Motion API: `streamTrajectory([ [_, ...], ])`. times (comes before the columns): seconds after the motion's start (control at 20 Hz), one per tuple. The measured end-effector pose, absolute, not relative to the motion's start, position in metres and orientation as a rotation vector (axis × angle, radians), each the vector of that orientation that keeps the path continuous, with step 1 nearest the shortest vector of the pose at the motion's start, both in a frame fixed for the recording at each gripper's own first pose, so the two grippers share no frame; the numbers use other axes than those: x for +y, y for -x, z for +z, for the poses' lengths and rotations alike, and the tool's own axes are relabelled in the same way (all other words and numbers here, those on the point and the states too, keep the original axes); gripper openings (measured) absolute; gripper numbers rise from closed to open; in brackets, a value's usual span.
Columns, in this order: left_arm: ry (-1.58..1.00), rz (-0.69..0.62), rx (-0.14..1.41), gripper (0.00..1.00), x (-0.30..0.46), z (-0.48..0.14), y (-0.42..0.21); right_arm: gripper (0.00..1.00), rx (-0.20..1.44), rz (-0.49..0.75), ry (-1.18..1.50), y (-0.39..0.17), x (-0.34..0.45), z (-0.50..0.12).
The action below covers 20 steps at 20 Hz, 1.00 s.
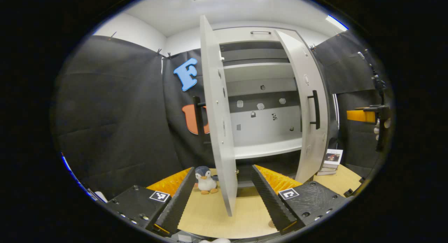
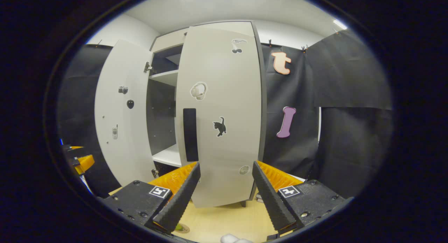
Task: Grasp the bottle in the cabinet with the left hand and place it on the coaster, then close the right door with the right hand and the left door with the left hand.
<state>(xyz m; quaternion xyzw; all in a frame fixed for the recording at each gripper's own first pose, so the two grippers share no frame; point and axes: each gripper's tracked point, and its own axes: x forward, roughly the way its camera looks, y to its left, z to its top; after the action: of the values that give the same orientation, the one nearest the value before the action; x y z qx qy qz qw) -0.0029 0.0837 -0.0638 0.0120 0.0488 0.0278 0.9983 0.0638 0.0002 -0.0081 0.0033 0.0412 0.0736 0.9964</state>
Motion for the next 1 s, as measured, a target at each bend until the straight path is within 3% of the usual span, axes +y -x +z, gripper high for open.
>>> streamTrajectory([
  [0.5,0.015,0.14,0.057,0.97,0.207,-0.043,-0.075,0.98,0.135,0.033,-0.002,-0.003,0.005,-0.037],
  [0.8,0.02,0.082,0.048,0.99,0.197,-0.034,-0.111,0.98,0.146,-0.005,-0.004,0.011,0.004,-0.041],
  [0.9,0.022,0.039,0.051,0.97,0.18,-0.035,-0.113,0.99,0.141,-0.003,-0.009,0.009,0.003,-0.038],
  [1.0,0.009,0.034,0.033,0.88,0.178,-0.03,-0.116,0.98,0.141,0.005,-0.012,0.008,0.005,-0.039],
])
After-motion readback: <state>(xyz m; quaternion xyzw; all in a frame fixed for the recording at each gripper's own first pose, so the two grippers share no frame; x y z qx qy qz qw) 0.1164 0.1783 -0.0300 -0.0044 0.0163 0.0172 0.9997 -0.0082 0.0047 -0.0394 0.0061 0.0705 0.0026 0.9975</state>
